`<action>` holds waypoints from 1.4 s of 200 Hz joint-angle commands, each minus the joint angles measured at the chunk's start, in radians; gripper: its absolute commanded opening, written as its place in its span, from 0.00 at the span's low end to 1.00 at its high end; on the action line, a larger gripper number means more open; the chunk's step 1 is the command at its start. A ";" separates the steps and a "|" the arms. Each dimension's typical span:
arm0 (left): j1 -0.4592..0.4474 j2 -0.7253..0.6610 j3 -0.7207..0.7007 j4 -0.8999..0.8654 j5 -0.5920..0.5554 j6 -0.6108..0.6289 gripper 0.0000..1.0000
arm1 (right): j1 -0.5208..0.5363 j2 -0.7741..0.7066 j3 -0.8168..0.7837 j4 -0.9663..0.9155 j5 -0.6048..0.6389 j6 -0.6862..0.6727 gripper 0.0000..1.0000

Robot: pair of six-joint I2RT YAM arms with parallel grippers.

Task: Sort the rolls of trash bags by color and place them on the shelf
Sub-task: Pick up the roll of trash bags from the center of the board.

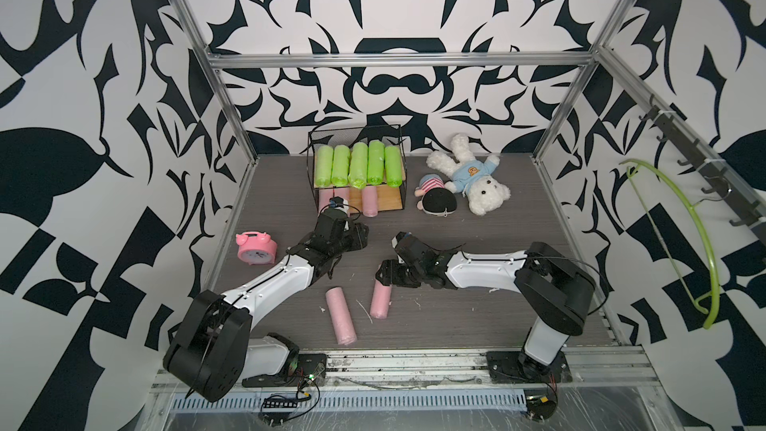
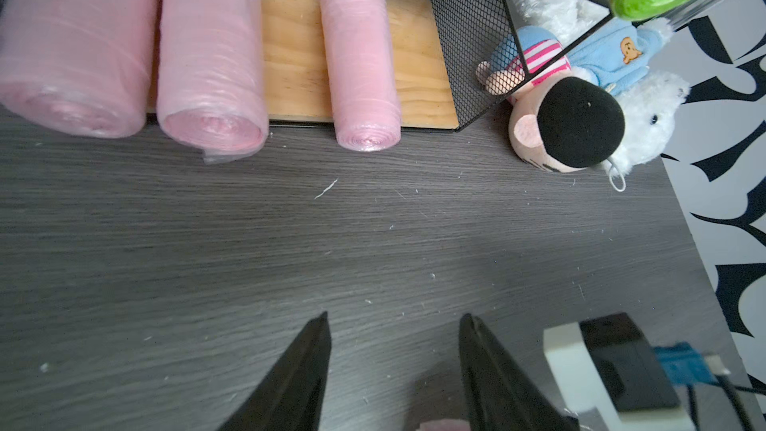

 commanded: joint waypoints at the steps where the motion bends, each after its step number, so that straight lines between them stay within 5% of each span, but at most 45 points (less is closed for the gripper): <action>1: -0.003 -0.055 -0.025 -0.045 0.025 -0.006 0.57 | 0.004 0.033 0.023 0.060 -0.001 0.052 0.61; 58: -0.003 -0.137 -0.074 -0.015 0.195 -0.071 0.62 | -0.026 -0.045 -0.018 0.227 0.025 0.087 0.42; 106: -0.003 -0.225 -0.202 0.215 0.476 -0.244 0.79 | -0.126 -0.217 -0.088 0.338 0.017 0.115 0.41; 141: -0.003 -0.261 -0.266 0.303 0.558 -0.284 0.89 | -0.197 -0.295 -0.098 0.382 -0.037 0.157 0.40; 188: -0.002 -0.211 -0.308 0.506 0.634 -0.370 0.91 | -0.208 -0.319 -0.078 0.454 -0.058 0.219 0.40; 214: -0.009 -0.195 -0.324 0.607 0.611 -0.430 0.86 | -0.207 -0.307 -0.083 0.516 -0.055 0.265 0.40; 280: -0.045 -0.184 -0.317 0.646 0.548 -0.476 0.49 | -0.196 -0.268 -0.079 0.600 -0.052 0.308 0.40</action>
